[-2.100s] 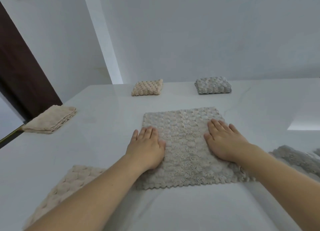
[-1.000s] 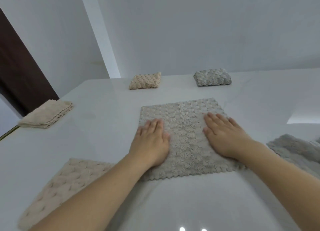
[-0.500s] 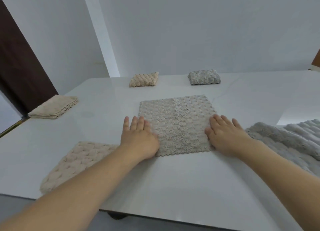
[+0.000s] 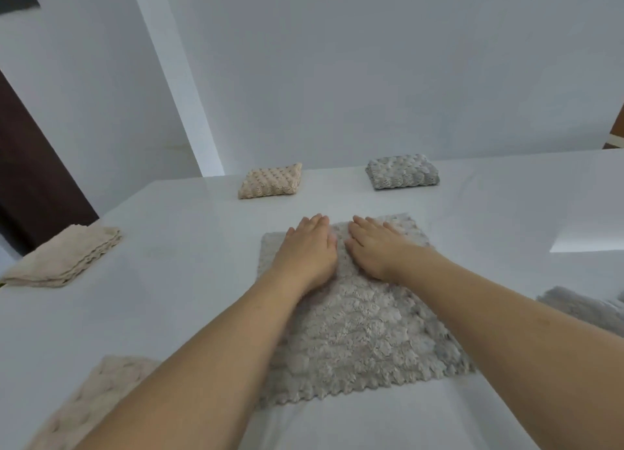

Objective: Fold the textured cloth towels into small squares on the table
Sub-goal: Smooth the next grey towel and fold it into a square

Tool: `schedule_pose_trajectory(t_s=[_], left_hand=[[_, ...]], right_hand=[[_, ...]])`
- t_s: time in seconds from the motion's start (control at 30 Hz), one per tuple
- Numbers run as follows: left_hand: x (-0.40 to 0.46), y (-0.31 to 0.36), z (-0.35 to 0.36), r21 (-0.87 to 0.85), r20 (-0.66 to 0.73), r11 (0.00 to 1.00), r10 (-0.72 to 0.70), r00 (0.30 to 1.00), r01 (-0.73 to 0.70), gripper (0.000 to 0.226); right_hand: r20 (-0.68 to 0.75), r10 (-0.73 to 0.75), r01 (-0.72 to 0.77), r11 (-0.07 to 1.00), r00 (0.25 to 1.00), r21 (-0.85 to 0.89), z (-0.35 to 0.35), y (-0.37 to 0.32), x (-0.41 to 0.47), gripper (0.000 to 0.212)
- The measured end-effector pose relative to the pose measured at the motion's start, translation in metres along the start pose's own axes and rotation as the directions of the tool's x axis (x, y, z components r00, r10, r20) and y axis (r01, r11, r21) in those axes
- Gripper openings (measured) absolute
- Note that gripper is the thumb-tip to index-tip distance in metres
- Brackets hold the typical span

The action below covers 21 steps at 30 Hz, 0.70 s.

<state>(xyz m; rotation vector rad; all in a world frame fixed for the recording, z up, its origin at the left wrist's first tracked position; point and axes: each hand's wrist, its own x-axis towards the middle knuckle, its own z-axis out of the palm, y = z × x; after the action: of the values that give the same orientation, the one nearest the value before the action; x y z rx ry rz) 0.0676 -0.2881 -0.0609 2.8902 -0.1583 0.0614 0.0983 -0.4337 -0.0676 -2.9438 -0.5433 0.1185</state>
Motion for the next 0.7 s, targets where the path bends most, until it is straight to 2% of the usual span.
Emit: schedule_pose_trajectory(t_s=[0.13, 0.23, 0.3, 0.33, 0.4, 0.47, 0.5, 0.57, 0.63, 0.7], left_hand=[[0.012, -0.025, 0.018, 0.088, 0.068, 0.990, -0.112, 0.991, 0.106, 0.059], [0.011, -0.054, 0.004, 0.177, 0.091, 0.945, -0.293, 0.952, 0.274, 0.061], [0.008, -0.061, -0.010, 0.200, 0.035, 0.895, -0.414, 0.910, 0.399, 0.063], [0.004, -0.055, -0.014, 0.185, -0.014, 0.894, -0.413, 0.911, 0.409, 0.063], [-0.010, -0.030, -0.014, 0.125, -0.093, 0.950, -0.274, 0.957, 0.284, 0.062], [-0.034, -0.007, -0.001, 0.104, -0.065, 0.991, -0.079, 0.995, 0.085, 0.062], [-0.047, -0.003, 0.006, 0.124, 0.000, 0.992, -0.034, 0.999, 0.034, 0.062], [-0.062, -0.017, 0.010, 0.224, 0.095, 0.971, -0.111, 0.989, 0.087, 0.063], [-0.064, -0.037, -0.004, 0.387, 0.042, 0.891, -0.275, 0.960, 0.238, 0.065], [-0.070, -0.041, -0.020, 0.412, -0.017, 0.861, -0.321, 0.947, 0.299, 0.065]], right_hand=[[0.067, 0.039, -0.036, 0.999, 0.997, -0.038, 0.006, 0.019, 0.005, 0.060], [0.088, 0.225, -0.214, 0.970, 0.970, -0.116, -0.010, 0.050, -0.002, 0.061], [0.025, 0.309, -0.299, 0.935, 0.951, -0.191, -0.017, 0.057, -0.009, 0.062], [-0.019, 0.287, -0.285, 0.940, 0.958, -0.188, -0.018, 0.051, -0.013, 0.062], [-0.067, 0.153, -0.159, 0.983, 0.986, -0.091, -0.017, 0.025, -0.024, 0.061], [-0.025, 0.027, -0.027, 1.000, 0.999, -0.012, -0.007, 0.003, -0.037, 0.060], [0.012, -0.001, 0.001, 1.000, 1.000, -0.009, 0.000, 0.000, -0.046, 0.060], [0.064, 0.034, -0.032, 0.999, 0.997, -0.034, 0.008, 0.012, -0.058, 0.060], [0.074, 0.159, -0.152, 0.983, 0.984, -0.099, 0.000, 0.028, -0.066, 0.061], [0.023, 0.213, -0.206, 0.965, 0.977, -0.162, -0.012, 0.032, -0.077, 0.063]])
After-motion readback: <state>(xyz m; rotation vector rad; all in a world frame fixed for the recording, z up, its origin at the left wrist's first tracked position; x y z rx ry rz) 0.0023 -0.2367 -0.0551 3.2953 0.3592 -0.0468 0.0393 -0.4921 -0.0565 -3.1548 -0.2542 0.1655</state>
